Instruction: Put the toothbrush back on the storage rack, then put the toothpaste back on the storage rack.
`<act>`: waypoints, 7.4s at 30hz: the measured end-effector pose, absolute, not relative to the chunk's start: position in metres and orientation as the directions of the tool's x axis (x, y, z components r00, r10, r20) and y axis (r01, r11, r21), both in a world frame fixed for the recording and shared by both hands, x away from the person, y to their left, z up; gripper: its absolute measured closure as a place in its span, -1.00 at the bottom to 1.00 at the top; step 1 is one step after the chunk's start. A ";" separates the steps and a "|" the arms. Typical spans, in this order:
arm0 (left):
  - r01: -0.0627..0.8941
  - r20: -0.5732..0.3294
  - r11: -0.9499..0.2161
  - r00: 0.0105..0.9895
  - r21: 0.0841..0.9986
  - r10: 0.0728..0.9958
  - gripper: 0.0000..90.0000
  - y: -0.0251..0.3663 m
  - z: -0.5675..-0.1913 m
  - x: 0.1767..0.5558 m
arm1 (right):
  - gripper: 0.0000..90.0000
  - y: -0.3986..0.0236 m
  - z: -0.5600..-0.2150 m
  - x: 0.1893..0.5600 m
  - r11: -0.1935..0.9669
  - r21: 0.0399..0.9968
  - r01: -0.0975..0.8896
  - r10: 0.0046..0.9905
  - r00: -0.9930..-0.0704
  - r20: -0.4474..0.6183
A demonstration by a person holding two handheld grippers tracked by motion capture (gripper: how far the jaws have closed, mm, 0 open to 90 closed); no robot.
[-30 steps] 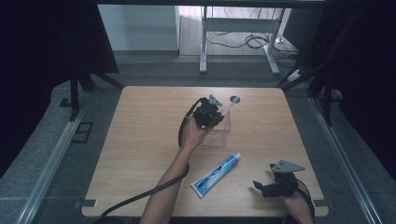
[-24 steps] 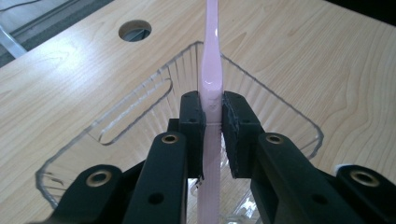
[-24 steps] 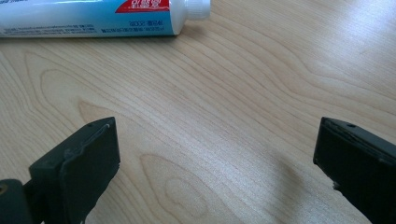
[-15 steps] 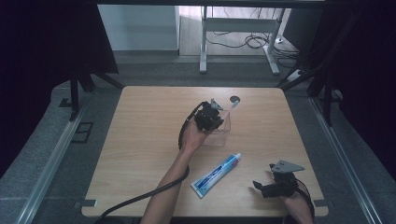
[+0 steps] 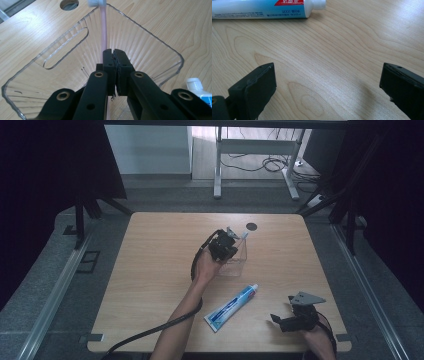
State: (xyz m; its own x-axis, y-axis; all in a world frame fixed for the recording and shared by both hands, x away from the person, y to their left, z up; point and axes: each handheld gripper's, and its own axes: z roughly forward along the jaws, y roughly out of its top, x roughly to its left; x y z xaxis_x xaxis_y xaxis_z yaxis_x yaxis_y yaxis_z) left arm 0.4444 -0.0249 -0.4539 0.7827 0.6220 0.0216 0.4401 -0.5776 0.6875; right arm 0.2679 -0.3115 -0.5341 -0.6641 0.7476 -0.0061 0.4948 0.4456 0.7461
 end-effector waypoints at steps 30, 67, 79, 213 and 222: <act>0.420 0.008 -0.552 0.790 0.720 0.613 -0.10 -0.016 -0.428 0.427 | -0.98 -0.311 -0.534 0.268 0.452 0.742 0.494 0.747 -0.665 -0.012; 0.437 -0.054 -0.523 0.803 0.732 0.594 -0.71 0.040 -0.421 0.395 | -0.98 -0.310 -0.535 0.268 0.458 0.736 0.499 0.748 -0.663 -0.016; 0.419 -0.047 -0.517 0.808 0.747 0.587 -0.72 0.058 -0.427 0.377 | -0.98 -0.310 -0.535 0.268 0.458 0.733 0.502 0.750 -0.662 -0.016; 0.463 -0.043 -0.431 0.719 0.774 0.694 -0.71 0.164 -0.519 0.270 | 0.24 -0.275 -0.504 0.262 0.516 0.694 0.502 0.645 -0.761 0.071; 0.450 -0.027 -0.445 0.726 0.774 0.687 -0.71 0.163 -0.519 0.269 | 0.48 -0.261 -0.498 0.263 0.507 0.725 0.467 0.611 -0.788 0.080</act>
State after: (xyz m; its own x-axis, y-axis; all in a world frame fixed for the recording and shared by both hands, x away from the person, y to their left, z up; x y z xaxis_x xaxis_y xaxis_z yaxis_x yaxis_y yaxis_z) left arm 0.2689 0.1628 -0.5191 0.7263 0.6868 -0.0269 0.4497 -0.4452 0.7743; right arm 0.2634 -0.2607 -0.4975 -0.7877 0.6108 0.0804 0.4668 0.5066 0.7248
